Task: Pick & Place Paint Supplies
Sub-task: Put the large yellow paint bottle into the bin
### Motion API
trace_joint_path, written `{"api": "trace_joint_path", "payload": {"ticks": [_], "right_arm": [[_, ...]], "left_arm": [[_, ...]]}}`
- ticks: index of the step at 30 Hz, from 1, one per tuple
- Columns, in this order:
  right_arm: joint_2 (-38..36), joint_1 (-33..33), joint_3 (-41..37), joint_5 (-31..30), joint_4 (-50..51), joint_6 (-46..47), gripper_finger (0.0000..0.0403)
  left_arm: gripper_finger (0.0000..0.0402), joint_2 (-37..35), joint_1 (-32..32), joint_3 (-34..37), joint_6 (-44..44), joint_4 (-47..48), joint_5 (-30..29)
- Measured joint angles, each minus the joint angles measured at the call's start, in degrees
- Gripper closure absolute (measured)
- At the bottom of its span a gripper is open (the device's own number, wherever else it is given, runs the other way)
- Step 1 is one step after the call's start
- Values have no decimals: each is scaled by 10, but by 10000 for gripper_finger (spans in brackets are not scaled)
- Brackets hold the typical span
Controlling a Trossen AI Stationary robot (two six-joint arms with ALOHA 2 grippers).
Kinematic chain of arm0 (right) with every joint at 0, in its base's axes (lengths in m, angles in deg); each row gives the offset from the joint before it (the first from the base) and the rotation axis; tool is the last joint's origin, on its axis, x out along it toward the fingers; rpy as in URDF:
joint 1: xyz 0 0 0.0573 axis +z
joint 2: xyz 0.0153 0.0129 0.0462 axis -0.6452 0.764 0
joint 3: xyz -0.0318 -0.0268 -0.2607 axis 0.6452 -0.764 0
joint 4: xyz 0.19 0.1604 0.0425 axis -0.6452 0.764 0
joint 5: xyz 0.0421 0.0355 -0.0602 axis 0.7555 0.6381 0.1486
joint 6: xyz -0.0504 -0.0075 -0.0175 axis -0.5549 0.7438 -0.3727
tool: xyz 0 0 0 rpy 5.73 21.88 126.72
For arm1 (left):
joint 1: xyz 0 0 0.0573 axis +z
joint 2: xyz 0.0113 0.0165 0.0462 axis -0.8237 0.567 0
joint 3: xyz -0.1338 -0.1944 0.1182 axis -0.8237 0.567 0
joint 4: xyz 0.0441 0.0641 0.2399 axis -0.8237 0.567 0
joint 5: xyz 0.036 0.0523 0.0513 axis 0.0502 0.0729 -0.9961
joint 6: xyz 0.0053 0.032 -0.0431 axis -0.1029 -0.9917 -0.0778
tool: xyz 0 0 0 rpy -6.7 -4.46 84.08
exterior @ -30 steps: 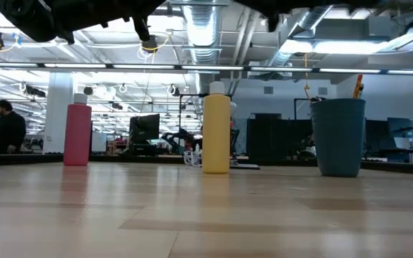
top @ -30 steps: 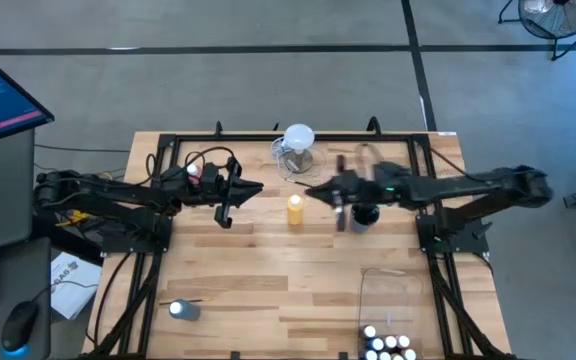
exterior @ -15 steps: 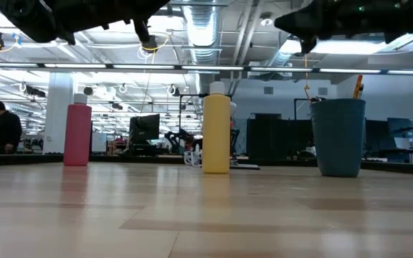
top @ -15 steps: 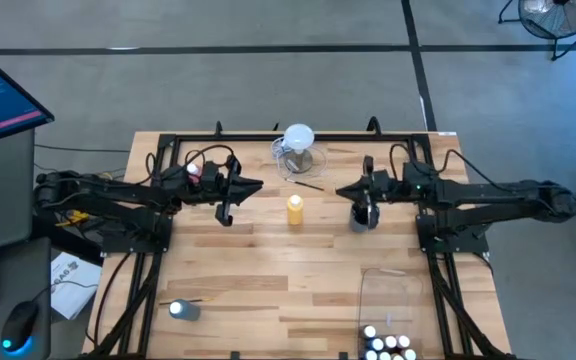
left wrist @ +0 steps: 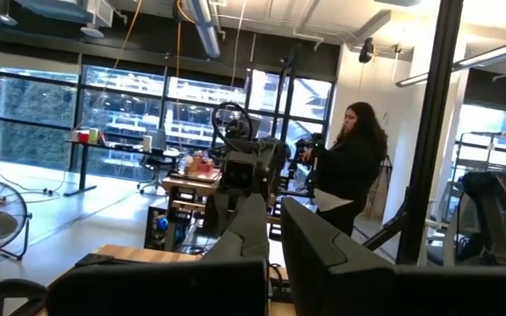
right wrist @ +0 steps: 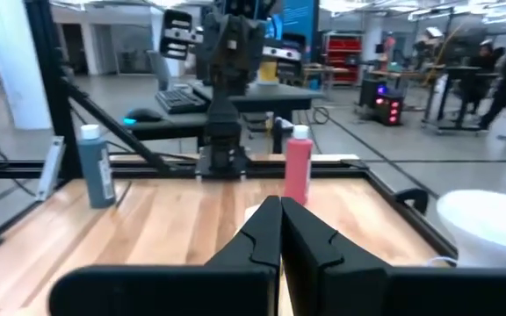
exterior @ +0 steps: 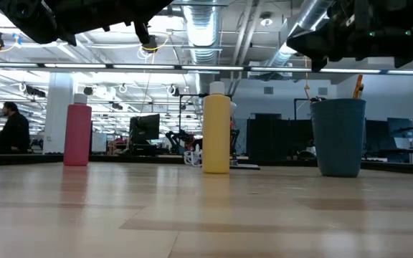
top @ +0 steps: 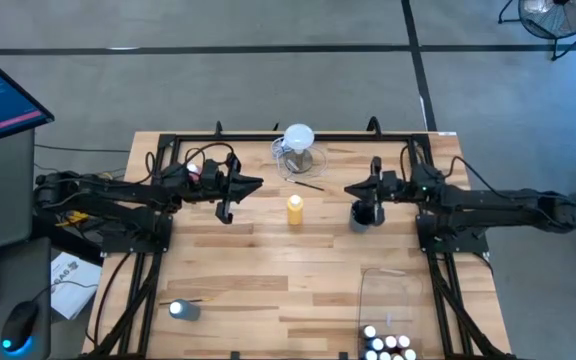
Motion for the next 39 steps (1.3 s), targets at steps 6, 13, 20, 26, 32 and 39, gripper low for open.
{"api": "trace_joint_path", "payload": {"ticks": [6,13,20,26,32,39], "right_arm": [[-56,-35,-34,26,6,16,403],[-131,-48,-69,25,13,28,403],[-204,-49,-99,8,34,38,403],[-254,-48,-119,-23,63,47,403],[-288,-47,-120,-24,97,47,403],[-307,-32,-120,-33,125,51,403]], "left_arm": [[402,0,0,0,0,0,0],[402,0,0,0,0,1,0],[402,0,0,0,-1,1,0],[402,0,0,0,-2,1,0],[402,0,0,0,-2,-2,-5],[402,0,0,0,-2,-3,-7]]}}
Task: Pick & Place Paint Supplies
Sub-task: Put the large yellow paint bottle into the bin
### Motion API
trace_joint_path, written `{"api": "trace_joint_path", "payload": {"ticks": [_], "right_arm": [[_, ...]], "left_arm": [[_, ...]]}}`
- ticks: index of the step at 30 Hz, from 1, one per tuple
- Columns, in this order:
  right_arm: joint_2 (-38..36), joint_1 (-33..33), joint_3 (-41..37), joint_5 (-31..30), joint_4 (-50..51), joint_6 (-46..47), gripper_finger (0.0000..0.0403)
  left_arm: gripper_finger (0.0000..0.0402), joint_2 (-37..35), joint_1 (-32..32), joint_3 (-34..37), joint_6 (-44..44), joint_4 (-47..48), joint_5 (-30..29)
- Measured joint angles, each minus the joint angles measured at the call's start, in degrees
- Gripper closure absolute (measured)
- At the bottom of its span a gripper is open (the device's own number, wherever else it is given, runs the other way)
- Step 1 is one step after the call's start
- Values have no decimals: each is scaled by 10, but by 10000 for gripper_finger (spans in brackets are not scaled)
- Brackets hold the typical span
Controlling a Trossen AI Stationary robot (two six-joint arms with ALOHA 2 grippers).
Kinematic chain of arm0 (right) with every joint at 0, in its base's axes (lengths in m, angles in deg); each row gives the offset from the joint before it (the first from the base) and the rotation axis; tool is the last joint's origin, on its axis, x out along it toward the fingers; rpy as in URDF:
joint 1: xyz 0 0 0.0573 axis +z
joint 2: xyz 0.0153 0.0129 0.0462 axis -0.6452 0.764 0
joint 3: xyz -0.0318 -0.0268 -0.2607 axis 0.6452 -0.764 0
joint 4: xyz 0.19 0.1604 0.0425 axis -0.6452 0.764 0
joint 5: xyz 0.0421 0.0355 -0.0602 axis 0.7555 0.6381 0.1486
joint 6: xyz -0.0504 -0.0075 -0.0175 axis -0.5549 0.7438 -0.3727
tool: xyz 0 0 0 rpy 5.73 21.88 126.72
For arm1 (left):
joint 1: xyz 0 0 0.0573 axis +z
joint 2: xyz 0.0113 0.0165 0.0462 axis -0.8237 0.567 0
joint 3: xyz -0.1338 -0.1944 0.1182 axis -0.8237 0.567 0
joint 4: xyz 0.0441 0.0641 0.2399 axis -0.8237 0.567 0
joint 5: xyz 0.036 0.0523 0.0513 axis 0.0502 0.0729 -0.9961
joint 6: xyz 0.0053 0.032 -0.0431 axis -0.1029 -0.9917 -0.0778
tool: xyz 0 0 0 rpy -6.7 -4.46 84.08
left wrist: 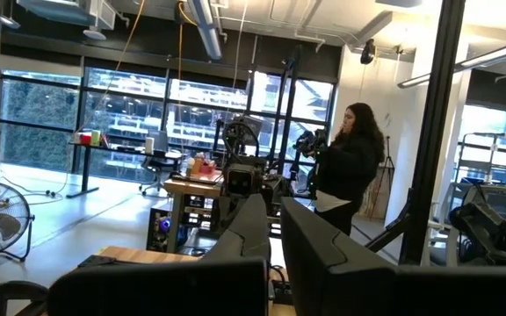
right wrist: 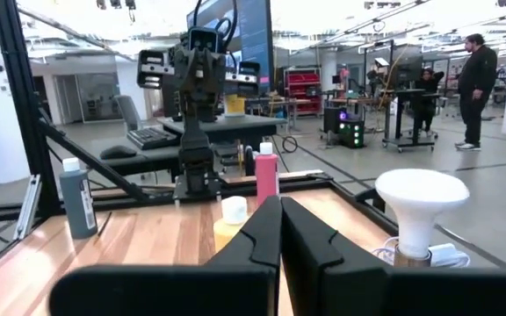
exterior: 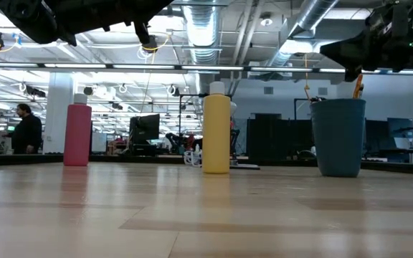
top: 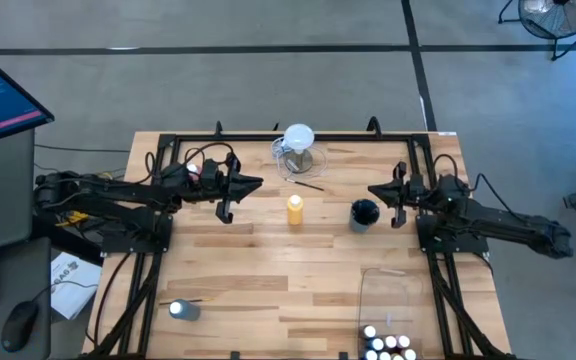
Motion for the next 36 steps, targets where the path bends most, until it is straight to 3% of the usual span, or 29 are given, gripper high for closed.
{"api": "trace_joint_path", "payload": {"ticks": [10,20,26,36], "right_arm": [[-2,59,0,-80,9,-26,403],[-2,101,0,-81,15,-50,403],[-2,99,-39,-89,-31,-44,403],[-14,102,-39,-77,-36,-55,403]], "left_arm": [[402,0,0,0,0,0,0],[402,0,0,0,0,0,0],[401,0,0,0,0,-1,0],[401,0,0,0,0,-5,0]]}}
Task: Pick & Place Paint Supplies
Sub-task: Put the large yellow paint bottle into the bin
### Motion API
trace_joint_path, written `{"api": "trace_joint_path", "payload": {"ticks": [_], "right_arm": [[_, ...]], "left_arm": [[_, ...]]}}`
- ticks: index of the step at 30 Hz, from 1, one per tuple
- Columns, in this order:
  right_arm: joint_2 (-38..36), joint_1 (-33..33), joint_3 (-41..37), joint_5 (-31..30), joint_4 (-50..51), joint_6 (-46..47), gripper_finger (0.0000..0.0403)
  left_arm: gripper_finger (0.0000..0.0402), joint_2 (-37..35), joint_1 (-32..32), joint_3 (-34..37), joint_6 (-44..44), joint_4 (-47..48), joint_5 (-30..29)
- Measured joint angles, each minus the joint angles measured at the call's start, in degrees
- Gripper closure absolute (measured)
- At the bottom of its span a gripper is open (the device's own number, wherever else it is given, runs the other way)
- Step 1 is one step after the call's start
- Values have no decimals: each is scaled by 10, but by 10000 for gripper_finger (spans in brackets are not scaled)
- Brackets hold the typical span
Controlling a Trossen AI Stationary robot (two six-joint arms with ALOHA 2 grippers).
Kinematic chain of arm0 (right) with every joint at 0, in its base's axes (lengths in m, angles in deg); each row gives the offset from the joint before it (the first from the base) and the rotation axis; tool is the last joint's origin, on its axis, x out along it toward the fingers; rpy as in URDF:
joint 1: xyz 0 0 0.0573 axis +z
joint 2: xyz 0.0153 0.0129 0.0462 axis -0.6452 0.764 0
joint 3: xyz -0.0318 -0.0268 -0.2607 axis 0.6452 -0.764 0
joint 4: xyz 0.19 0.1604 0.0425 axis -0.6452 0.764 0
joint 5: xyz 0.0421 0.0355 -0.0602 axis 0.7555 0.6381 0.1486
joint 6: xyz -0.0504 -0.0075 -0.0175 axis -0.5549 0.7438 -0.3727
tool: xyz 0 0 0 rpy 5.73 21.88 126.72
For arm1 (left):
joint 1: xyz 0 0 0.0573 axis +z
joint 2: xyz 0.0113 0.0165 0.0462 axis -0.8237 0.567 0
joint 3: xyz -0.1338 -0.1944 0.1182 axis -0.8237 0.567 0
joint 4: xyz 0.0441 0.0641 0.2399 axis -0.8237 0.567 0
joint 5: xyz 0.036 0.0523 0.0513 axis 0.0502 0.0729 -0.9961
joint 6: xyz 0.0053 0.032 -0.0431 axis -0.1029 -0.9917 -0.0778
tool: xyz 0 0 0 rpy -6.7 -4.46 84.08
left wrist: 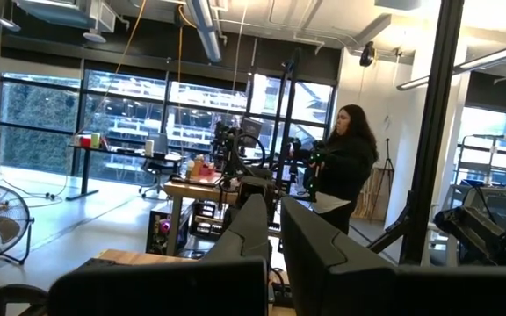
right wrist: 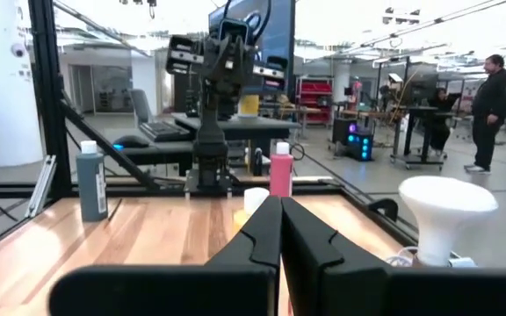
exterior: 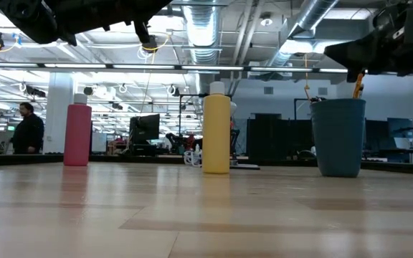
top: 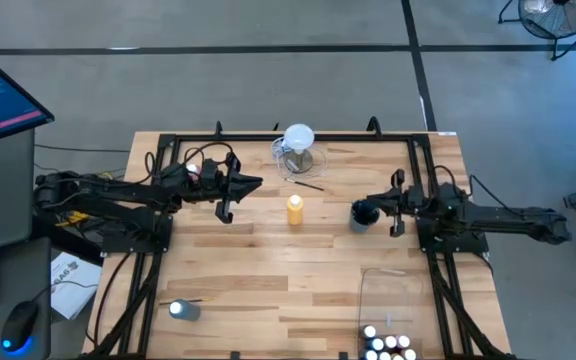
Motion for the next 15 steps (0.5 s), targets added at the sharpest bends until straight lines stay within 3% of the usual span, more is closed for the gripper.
{"api": "trace_joint_path", "payload": {"ticks": [15], "right_arm": [[-124,6,0,-1,60,-1,403]], "left_arm": [[401,0,0,0,0,-1,0]]}}
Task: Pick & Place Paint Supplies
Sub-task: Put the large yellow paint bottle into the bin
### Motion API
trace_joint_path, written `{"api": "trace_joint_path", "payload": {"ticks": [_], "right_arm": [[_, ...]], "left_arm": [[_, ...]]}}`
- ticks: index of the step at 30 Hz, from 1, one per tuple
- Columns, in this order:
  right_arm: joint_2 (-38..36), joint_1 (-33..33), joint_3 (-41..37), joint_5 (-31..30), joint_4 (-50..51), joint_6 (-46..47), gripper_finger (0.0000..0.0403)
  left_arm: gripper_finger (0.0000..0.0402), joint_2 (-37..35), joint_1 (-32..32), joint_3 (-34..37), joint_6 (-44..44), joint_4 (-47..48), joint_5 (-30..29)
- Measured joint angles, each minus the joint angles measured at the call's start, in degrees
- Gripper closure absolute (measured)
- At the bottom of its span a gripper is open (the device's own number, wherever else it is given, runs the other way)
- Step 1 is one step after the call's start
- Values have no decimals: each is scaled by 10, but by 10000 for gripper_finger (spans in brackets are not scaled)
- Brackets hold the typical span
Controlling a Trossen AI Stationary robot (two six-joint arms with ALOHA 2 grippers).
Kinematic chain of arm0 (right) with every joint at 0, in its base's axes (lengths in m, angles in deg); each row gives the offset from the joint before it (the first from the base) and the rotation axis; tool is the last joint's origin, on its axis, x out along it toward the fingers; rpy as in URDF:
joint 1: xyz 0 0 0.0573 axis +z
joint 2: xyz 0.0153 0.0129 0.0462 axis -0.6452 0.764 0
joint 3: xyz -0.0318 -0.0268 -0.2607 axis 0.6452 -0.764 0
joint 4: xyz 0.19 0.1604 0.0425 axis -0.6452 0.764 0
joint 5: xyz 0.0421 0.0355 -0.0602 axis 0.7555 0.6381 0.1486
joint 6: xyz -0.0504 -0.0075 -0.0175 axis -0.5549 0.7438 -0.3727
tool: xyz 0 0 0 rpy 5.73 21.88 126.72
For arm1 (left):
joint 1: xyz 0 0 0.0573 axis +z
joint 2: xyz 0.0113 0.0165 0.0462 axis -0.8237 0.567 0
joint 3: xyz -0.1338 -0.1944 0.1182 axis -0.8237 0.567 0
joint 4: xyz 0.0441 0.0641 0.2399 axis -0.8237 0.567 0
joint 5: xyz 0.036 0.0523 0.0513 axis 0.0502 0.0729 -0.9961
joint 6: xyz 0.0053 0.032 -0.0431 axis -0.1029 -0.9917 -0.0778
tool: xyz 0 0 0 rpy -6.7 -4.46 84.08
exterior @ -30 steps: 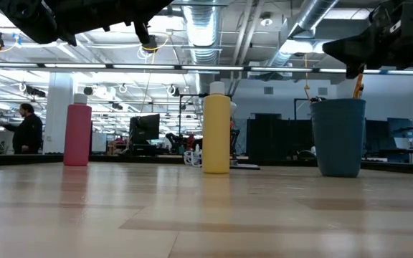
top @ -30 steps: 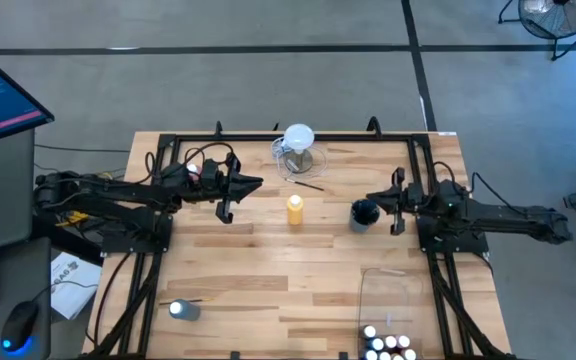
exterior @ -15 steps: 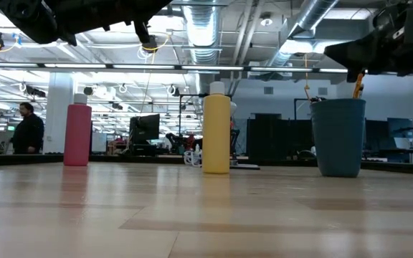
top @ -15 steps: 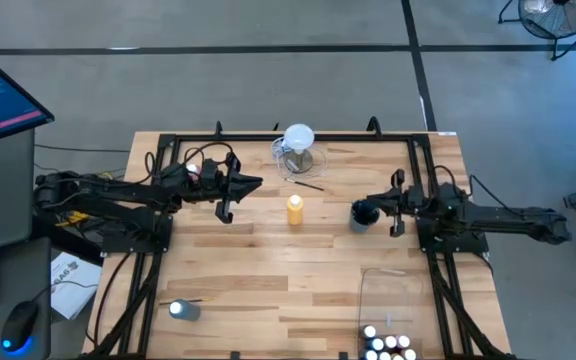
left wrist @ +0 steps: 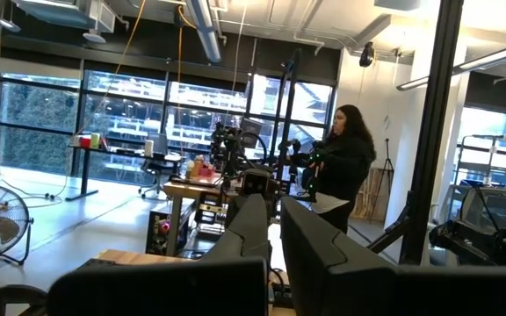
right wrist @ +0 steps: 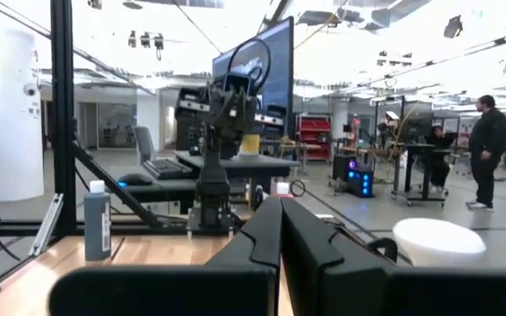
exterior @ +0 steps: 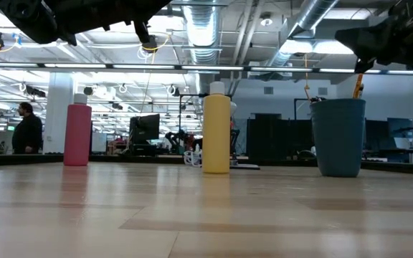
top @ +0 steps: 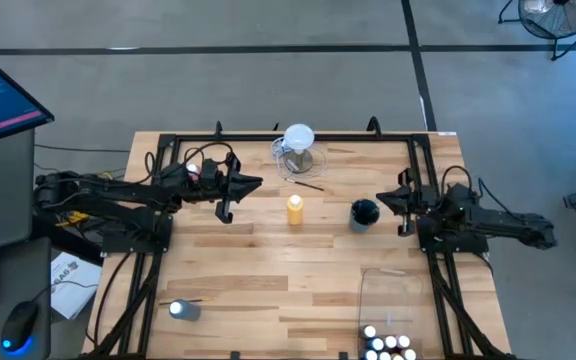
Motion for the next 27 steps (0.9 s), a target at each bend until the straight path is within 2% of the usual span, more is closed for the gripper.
{"api": "trace_joint_path", "payload": {"ticks": [2,11,15,22,24,27], "right_arm": [[-23,0,0,0,17,0,403],[-22,-1,0,-3,30,-3,403],[-22,-2,0,-22,46,-5,403],[-22,-2,0,-45,71,-4,403],[-22,-2,0,-45,72,-8,403],[-22,-2,0,-45,77,-13,403]], "left_arm": [[401,0,0,0,0,0,0],[401,0,0,0,0,0,0],[401,0,0,0,0,1,0],[401,0,0,0,-47,13,1],[401,0,4,0,-48,23,12],[401,0,20,0,-48,26,70]]}}
